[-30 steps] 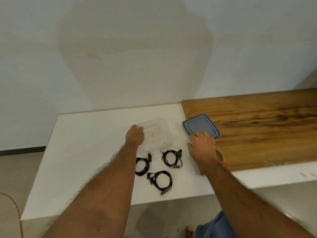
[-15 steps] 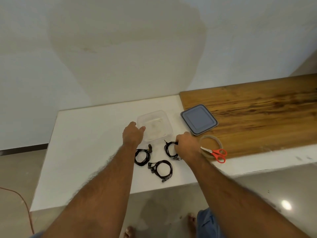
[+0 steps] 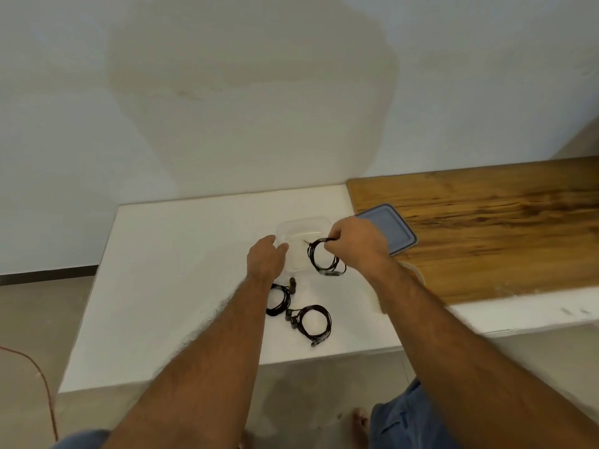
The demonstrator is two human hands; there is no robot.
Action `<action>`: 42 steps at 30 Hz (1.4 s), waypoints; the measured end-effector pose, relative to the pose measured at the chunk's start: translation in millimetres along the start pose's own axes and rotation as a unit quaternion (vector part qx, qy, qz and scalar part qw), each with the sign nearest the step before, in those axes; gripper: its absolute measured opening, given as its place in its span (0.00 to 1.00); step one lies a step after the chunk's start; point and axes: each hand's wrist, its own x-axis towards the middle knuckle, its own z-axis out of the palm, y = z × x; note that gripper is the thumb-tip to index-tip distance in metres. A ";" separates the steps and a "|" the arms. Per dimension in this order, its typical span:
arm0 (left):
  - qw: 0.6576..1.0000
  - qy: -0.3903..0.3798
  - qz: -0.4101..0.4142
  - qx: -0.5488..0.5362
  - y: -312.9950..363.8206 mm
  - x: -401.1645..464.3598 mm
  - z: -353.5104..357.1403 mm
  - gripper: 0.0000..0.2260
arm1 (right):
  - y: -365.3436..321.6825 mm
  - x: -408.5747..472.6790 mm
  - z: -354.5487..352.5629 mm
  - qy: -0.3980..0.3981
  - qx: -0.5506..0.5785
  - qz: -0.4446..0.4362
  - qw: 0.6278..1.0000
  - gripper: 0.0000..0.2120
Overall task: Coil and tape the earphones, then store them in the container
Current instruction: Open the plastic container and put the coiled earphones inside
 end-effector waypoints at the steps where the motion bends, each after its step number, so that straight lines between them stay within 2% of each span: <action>1: 1.000 0.003 0.001 -0.003 -0.5 -0.4 -0.2 0.22 | -4.7 5.9 -1.5 0.007 0.007 -0.002 1.000 0.06; 12: 0.999 0.004 -0.002 -0.040 -9.2 5.4 0.9 0.20 | -31.5 65.0 56.3 -0.013 -0.018 0.044 0.999 0.06; 19: 0.998 0.004 -0.008 -0.061 -10.4 9.3 -0.2 0.20 | -35.2 75.3 71.3 -0.004 -0.093 0.006 0.996 0.08; 24: 0.998 0.002 -0.010 -0.060 -9.8 6.4 -0.9 0.20 | -32.7 73.7 61.6 0.001 -0.089 -0.026 0.996 0.11; 29: 0.999 0.025 -0.006 -0.031 -16.1 -1.1 -6.7 0.19 | -30.9 53.9 42.9 0.031 -0.054 -0.028 0.998 0.08; 36: 1.000 0.017 0.004 0.018 -36.3 -30.6 -21.3 0.13 | -23.5 -6.5 46.1 0.098 0.067 -0.014 0.993 0.09; 42: 0.998 0.029 0.028 0.046 -48.0 -77.4 -12.9 0.10 | 0.0 -50.0 70.7 0.046 0.073 0.042 0.995 0.05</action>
